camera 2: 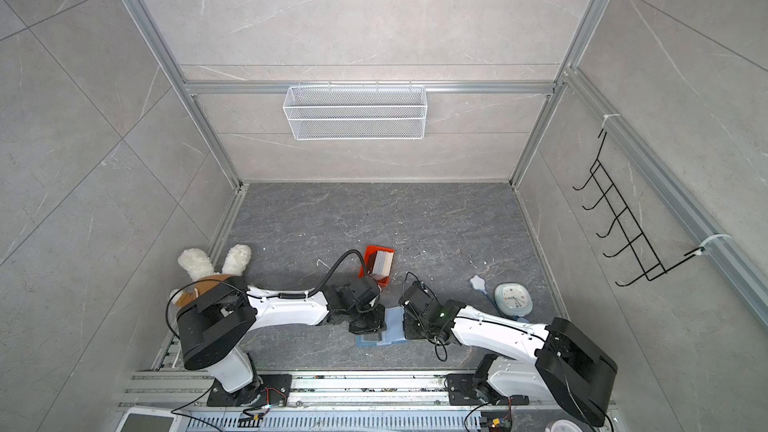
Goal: Put the credit cards into the card holder
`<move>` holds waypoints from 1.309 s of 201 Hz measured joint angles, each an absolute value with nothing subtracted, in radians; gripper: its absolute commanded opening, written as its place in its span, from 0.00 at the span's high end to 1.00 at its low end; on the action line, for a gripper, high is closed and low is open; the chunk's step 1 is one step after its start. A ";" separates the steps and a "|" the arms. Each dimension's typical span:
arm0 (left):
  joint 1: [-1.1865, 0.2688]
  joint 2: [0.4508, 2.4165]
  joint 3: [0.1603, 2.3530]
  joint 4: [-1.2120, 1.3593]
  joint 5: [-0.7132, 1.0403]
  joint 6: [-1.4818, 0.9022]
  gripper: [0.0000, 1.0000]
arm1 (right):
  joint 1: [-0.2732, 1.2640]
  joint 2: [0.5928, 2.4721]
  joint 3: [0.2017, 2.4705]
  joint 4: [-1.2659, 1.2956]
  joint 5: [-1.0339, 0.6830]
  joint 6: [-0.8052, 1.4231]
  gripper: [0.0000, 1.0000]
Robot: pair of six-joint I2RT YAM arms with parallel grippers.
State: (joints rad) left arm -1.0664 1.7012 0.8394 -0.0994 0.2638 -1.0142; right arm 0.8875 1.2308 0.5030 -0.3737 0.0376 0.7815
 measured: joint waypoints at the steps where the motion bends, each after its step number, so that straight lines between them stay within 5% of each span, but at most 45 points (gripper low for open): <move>1: -1.066 1.701 0.839 -0.099 0.264 -1.014 0.91 | 0.888 1.231 0.503 -0.373 0.038 0.781 0.67; 214: -1.071 1.698 0.802 -0.020 0.271 -1.014 0.92 | 0.740 1.274 0.524 -0.332 0.072 0.783 0.70; 263: -1.071 1.697 0.798 -0.014 0.270 -1.014 0.92 | 0.703 1.160 0.511 -0.362 0.075 0.774 0.69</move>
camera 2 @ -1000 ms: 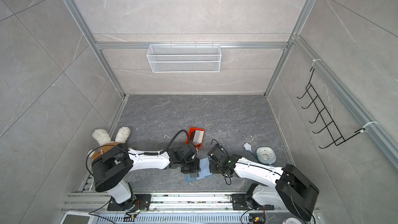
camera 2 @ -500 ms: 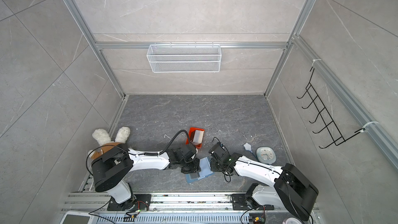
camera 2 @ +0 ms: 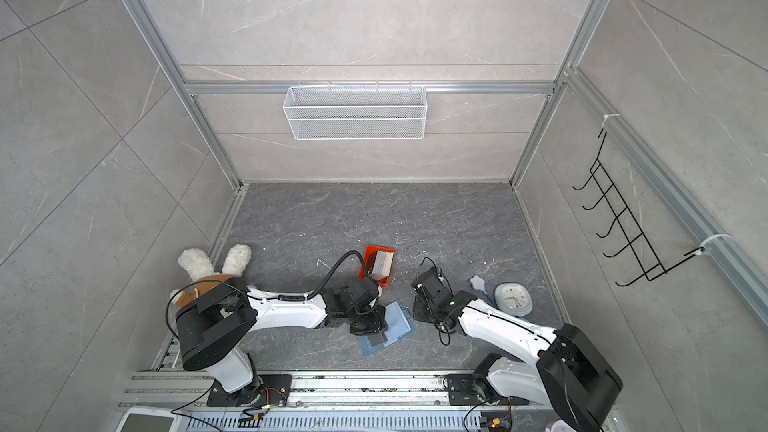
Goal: Put the credit cards into the card holder
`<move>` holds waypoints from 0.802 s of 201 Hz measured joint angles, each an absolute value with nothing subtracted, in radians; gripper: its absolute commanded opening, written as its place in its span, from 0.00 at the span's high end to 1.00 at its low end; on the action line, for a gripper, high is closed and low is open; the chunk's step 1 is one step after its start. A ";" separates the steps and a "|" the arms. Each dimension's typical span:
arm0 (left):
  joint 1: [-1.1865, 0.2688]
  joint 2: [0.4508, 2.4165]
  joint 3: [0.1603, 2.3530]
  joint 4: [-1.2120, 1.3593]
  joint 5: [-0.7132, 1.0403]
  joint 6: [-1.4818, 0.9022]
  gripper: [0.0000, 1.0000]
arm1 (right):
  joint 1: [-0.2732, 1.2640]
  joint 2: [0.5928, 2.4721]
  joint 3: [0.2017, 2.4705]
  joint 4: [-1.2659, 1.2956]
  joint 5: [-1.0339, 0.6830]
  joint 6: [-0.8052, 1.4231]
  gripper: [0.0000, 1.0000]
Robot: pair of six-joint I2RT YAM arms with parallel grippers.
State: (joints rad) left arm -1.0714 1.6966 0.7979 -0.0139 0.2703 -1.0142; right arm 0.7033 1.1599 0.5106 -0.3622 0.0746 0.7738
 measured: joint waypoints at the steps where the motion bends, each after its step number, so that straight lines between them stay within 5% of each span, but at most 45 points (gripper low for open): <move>1: -1.071 1.697 0.798 -0.014 0.270 -1.014 0.92 | 0.703 1.158 0.510 -0.361 0.073 0.773 0.68; 81: -1.072 1.697 0.798 -0.013 0.271 -1.014 0.92 | 0.709 1.236 0.509 -0.293 -0.099 0.675 0.65; 161: -1.072 1.695 0.796 -0.010 0.270 -1.013 0.93 | 0.716 1.349 0.577 -0.298 -0.062 0.658 0.66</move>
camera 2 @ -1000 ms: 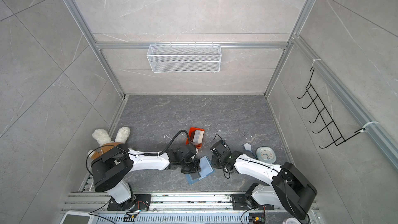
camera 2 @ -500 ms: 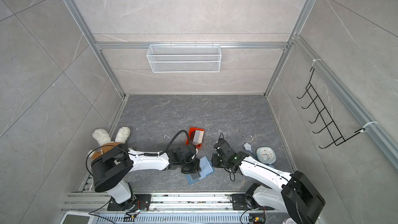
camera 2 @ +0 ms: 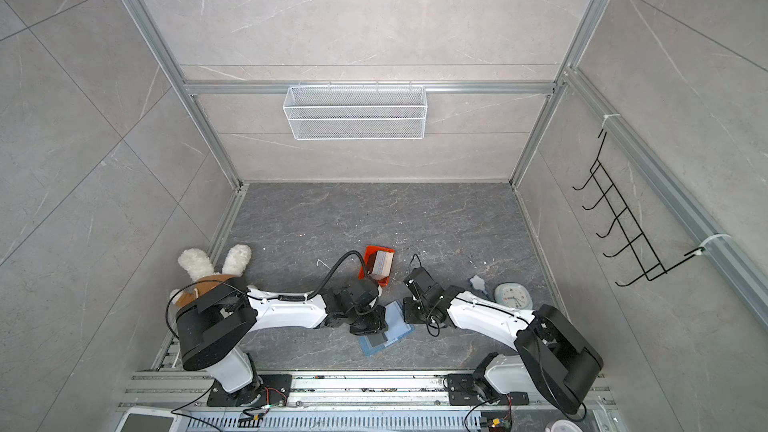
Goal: Put the credit cards into the card holder
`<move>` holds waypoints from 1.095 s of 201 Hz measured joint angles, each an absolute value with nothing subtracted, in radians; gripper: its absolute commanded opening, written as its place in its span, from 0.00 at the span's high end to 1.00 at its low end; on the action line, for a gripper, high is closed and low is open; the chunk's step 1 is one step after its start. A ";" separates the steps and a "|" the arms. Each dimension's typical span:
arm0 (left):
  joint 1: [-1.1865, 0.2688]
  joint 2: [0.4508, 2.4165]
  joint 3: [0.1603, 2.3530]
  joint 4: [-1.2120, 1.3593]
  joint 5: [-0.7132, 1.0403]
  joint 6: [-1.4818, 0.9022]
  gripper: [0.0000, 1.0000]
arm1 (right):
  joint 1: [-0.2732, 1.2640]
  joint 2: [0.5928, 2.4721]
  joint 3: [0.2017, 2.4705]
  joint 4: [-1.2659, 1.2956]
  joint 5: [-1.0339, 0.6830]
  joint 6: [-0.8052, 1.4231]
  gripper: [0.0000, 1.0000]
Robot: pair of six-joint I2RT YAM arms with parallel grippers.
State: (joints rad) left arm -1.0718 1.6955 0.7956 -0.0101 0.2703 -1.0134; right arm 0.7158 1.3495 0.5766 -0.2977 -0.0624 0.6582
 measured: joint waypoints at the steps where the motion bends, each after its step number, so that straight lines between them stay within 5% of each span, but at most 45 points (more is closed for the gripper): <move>1: -1.072 1.695 0.795 -0.010 0.271 -1.013 0.93 | 0.716 1.350 0.577 -0.298 -0.061 0.658 0.67; 103: -1.072 1.691 0.787 0.003 0.270 -1.013 0.94 | 0.719 1.299 0.606 -0.412 0.109 0.680 0.69; 220: -1.073 1.691 0.787 0.003 0.270 -1.010 0.94 | 0.734 1.280 0.586 -0.400 -0.076 0.604 0.65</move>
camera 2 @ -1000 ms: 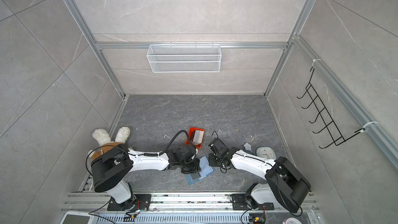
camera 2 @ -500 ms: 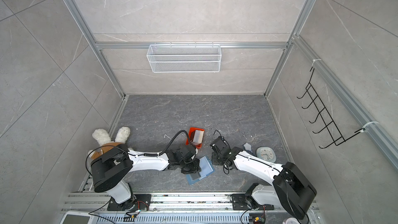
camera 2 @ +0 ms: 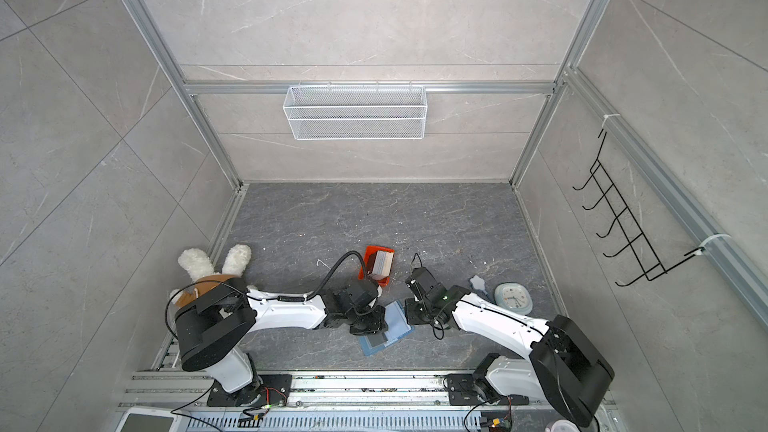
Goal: Put the credit cards into the card holder
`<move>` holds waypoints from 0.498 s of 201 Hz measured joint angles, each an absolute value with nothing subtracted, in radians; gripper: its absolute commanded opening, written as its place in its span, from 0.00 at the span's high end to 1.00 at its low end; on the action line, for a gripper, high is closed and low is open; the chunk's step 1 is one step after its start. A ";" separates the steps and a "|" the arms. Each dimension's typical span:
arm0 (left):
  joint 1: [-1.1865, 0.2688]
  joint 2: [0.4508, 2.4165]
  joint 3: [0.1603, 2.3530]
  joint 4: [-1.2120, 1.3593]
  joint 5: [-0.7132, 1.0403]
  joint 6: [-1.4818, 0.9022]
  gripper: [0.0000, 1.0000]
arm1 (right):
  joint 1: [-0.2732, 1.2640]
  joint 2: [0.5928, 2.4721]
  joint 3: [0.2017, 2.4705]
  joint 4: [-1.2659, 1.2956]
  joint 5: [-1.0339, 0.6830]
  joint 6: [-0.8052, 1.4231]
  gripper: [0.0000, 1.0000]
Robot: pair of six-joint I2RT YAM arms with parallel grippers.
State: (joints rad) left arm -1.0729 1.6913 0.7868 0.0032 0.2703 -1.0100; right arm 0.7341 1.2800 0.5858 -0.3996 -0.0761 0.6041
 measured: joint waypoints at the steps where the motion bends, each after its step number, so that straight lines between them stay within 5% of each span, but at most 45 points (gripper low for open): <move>1: -1.073 1.691 0.787 0.003 0.270 -1.010 0.94 | 0.735 1.282 0.586 -0.400 -0.076 0.604 0.65; 100: -1.077 1.689 0.783 0.007 0.271 -0.979 0.96 | 0.754 1.411 0.641 -0.355 0.009 0.635 0.69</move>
State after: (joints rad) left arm -1.0767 1.6894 0.7826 0.0071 0.2707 -0.9787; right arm 0.7536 1.4109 0.6411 -0.3550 0.0086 0.6346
